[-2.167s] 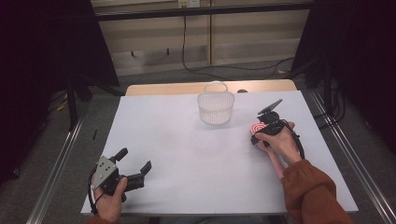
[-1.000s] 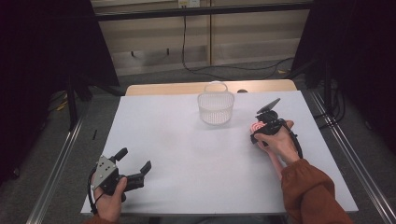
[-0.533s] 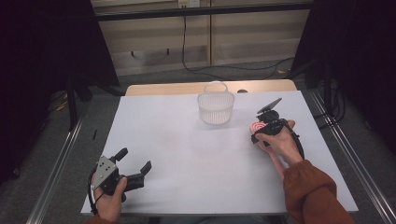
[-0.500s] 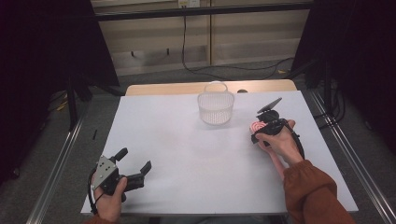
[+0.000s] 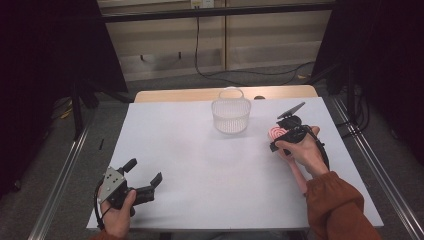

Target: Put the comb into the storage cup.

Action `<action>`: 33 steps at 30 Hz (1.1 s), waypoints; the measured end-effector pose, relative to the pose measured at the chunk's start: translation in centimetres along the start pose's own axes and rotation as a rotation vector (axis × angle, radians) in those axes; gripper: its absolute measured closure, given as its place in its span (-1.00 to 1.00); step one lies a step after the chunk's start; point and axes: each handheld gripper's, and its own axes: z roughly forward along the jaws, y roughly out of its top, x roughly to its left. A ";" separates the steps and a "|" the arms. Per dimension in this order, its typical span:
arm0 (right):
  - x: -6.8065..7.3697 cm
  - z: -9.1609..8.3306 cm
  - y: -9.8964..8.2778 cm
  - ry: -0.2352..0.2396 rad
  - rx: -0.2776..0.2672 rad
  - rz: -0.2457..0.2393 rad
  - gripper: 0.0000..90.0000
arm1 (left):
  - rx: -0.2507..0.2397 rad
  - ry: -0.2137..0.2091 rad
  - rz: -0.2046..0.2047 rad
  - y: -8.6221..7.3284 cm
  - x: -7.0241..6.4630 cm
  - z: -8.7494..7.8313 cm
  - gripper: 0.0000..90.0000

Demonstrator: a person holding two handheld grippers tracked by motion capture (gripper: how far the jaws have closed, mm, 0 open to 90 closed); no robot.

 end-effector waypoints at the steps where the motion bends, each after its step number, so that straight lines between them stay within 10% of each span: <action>1: 0.0 -0.1 0.0 0.004 -0.002 -0.002 -0.57 | 0.002 0.000 0.000 0.0 0.0 0.0 -0.97; 33: -0.3 -4.4 1.0 0.009 -0.150 0.009 -0.57 | 0.004 0.001 0.001 0.0 0.0 0.0 -0.97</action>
